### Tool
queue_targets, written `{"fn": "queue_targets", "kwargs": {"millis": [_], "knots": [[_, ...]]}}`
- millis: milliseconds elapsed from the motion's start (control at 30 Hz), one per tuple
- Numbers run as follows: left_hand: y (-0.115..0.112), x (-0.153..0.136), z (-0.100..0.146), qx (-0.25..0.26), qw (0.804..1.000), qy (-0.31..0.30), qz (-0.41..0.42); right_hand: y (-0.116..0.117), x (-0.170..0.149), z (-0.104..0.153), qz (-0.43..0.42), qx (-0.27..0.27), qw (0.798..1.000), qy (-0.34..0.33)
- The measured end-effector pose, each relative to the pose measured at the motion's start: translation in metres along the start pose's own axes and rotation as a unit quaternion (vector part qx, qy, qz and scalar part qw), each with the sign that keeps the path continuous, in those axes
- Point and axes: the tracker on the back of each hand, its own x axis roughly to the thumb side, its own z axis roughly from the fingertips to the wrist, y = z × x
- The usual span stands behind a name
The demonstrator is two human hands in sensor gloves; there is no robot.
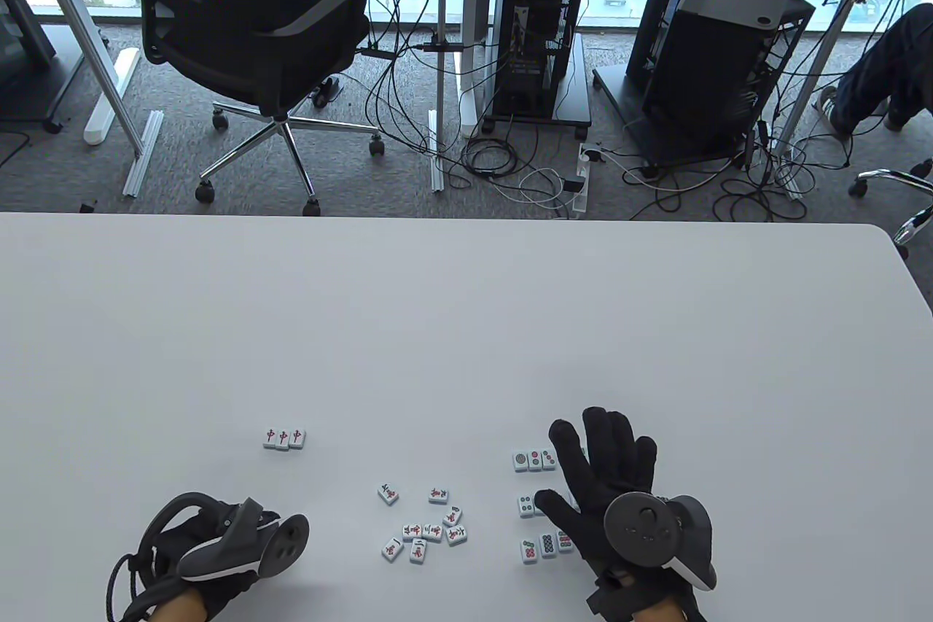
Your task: Mahjong suit sorting
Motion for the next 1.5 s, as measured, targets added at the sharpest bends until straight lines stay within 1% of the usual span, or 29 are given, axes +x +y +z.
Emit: {"fn": "queue_targets", "kwargs": {"millis": [67, 100, 167, 267, 333, 367, 400, 500, 633, 800, 967, 1100, 1233, 1267, 1367, 1433, 1500], "knots": [[0.001, 0.0, -0.001, -0.011, 1.0, 0.005, -0.002, 0.0, 0.0, 0.0, 0.0, 0.001, 1.0, 0.0], [0.003, -0.001, -0.001, -0.029, 1.0, 0.009, 0.001, 0.0, 0.0, 0.0, -0.001, 0.001, 1.0, 0.0], [0.01, -0.001, -0.003, -0.042, 0.999, 0.011, 0.014, 0.0, 0.0, 0.0, -0.002, 0.001, 1.0, 0.0], [0.028, 0.006, -0.01, 0.011, 1.0, -0.013, -0.012, 0.001, 0.0, -0.001, -0.004, 0.001, 1.0, 0.0], [0.039, 0.013, -0.018, 0.027, 0.999, -0.013, -0.026, 0.001, 0.0, -0.001, -0.004, 0.001, 1.0, 0.0], [0.047, 0.018, -0.024, 0.043, 0.999, -0.009, -0.026, 0.001, 0.0, -0.001, -0.003, 0.002, 1.0, 0.0], [0.053, 0.023, -0.031, 0.053, 0.998, -0.012, -0.021, 0.001, 0.001, -0.001, -0.003, 0.003, 1.0, -0.001], [0.063, 0.038, -0.051, 0.061, 0.998, -0.017, 0.005, 0.001, 0.001, -0.001, -0.005, 0.003, 1.0, -0.002], [0.069, 0.058, -0.073, 0.073, 0.997, -0.018, -0.004, 0.001, 0.0, -0.001, -0.011, -0.001, 1.0, -0.002], [0.067, 0.075, -0.095, 0.045, 0.999, -0.005, -0.021, 0.0, 0.0, 0.0, -0.014, -0.002, 1.0, -0.003], [0.063, 0.084, -0.107, 0.023, 0.999, 0.02, -0.016, 0.0, 0.0, 0.0, -0.018, -0.003, 1.0, -0.003], [0.064, 0.086, -0.11, 0.005, 1.0, 0.007, 0.016, 0.0, -0.001, 0.0, -0.017, -0.004, 1.0, -0.003], [0.064, 0.083, -0.108, 0.019, 0.999, -0.023, 0.033, 0.0, 0.0, 0.0, -0.018, -0.003, 1.0, -0.004], [0.065, 0.08, -0.106, 0.02, 0.999, -0.029, 0.031, 0.0, 0.0, 0.0, -0.018, -0.003, 1.0, -0.005], [0.071, 0.068, -0.092, 0.047, 0.998, -0.032, 0.02, 0.0, -0.001, 0.0, -0.018, -0.004, 1.0, -0.004], [0.077, 0.054, -0.079, 0.066, 0.997, -0.026, 0.01, 0.0, -0.001, 0.0, -0.019, -0.004, 1.0, -0.003], [0.079, 0.039, -0.067, 0.07, 0.997, -0.017, 0.01, 0.001, -0.001, 0.0, -0.016, -0.003, 1.0, -0.004]]}}
